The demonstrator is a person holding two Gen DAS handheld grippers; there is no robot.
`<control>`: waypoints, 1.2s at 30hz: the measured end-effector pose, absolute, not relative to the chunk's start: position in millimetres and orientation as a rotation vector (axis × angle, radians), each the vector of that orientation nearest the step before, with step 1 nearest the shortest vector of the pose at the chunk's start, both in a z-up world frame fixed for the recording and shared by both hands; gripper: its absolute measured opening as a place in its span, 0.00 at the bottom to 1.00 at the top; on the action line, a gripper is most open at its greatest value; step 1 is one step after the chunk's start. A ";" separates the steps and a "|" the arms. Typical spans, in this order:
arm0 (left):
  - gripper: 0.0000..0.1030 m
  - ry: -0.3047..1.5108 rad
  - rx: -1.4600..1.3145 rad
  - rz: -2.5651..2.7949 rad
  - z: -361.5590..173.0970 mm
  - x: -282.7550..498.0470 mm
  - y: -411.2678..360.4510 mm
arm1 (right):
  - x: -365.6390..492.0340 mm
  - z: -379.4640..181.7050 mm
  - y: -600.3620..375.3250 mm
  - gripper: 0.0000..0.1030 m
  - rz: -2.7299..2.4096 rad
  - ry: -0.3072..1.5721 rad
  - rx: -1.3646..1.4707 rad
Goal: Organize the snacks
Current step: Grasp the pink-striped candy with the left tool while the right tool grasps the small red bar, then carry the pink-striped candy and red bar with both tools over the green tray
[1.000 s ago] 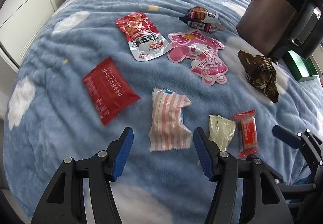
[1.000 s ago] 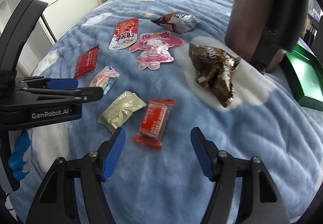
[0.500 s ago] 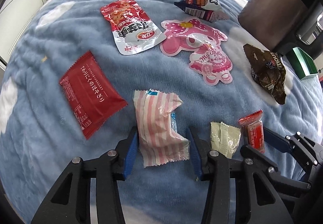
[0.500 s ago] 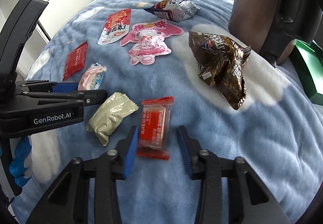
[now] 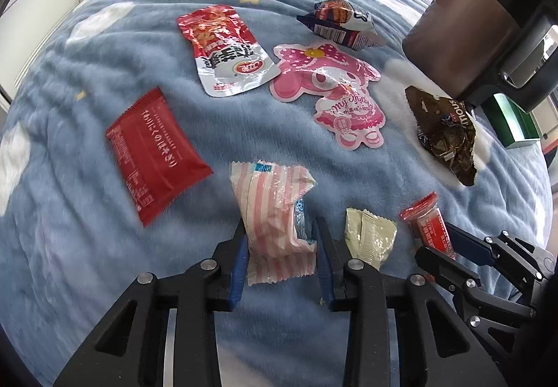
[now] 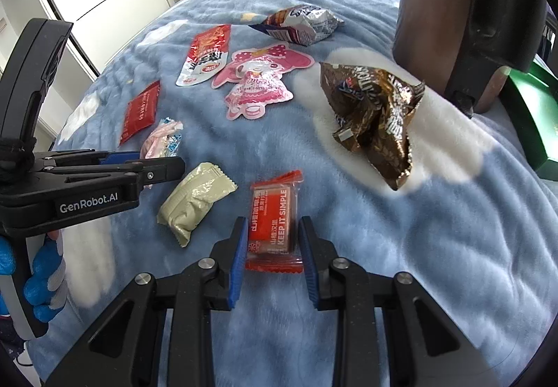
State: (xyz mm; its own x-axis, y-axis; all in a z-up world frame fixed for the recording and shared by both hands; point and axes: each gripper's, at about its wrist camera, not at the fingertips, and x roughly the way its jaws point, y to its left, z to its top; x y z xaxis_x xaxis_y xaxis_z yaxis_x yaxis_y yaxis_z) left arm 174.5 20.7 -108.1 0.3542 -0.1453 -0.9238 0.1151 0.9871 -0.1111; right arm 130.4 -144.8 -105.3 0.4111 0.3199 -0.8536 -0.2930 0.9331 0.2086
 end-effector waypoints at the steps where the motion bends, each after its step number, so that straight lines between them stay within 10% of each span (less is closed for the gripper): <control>1: 0.29 1.195 -0.029 -0.165 -107.2 171.9 19.9 | 128.9 -103.3 -145.5 0.09 0.386 1.077 0.025; 36: 0.28 1.104 -0.027 -0.133 -55.9 73.9 28.5 | 81.1 -92.1 -174.4 0.07 0.411 1.158 0.131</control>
State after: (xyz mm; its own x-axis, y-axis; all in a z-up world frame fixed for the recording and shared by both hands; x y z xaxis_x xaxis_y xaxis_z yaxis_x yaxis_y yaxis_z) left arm 73.9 28.5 -55.9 0.4427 -0.1204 -0.8886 0.0940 0.9917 -0.0875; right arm 81.1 -174.4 -92.1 0.3360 0.3806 -0.8615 -0.2476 0.9182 0.3091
